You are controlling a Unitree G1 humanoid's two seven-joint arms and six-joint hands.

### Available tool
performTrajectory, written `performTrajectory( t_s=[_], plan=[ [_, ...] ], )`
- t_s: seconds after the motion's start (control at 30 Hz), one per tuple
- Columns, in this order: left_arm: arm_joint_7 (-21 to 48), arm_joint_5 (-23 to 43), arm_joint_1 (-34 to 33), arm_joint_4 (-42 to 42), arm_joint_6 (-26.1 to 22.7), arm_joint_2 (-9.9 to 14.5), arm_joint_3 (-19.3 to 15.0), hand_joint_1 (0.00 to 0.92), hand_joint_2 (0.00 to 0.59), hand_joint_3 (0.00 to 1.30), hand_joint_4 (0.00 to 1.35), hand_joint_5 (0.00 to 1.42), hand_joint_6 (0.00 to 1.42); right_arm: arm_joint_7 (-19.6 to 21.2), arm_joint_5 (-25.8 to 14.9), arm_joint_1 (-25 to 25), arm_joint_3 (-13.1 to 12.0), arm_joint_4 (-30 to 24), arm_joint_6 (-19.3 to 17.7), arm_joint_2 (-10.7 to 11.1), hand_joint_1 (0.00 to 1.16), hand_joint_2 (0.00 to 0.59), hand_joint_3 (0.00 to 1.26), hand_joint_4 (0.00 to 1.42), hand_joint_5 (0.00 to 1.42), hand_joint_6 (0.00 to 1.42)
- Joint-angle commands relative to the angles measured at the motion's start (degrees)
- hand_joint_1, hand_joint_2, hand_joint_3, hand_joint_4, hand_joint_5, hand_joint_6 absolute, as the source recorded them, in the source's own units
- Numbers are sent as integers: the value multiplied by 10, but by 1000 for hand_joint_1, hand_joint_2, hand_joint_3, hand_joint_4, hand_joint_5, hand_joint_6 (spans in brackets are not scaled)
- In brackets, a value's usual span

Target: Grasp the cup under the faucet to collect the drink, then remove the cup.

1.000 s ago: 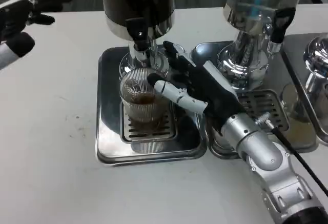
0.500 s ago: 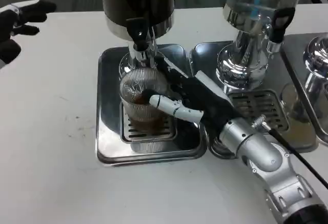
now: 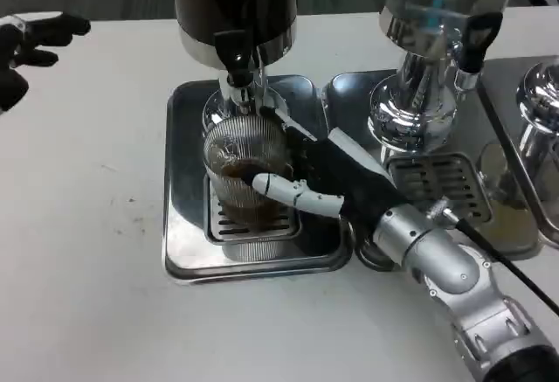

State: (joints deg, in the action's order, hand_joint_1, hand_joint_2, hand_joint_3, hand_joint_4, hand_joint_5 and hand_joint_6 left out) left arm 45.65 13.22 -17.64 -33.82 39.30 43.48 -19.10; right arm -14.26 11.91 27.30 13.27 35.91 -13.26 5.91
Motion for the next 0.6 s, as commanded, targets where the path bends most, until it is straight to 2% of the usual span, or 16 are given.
performTrajectory(
  t_s=[0.03,0.4,0.6],
  plan=[
    [1,-9,6,-15,-12,5,13,0,84,272,158,153,219,3,8,13,5,14,-13,-1,434,197,0,0,0,0],
    [2,-10,0,-21,-19,8,28,0,91,280,166,153,219,8,9,15,8,29,-16,-2,425,192,0,0,0,0],
    [3,-13,-2,-29,-18,7,33,0,93,288,170,153,219,20,27,16,16,26,-13,1,429,191,0,0,0,0]
  ],
)
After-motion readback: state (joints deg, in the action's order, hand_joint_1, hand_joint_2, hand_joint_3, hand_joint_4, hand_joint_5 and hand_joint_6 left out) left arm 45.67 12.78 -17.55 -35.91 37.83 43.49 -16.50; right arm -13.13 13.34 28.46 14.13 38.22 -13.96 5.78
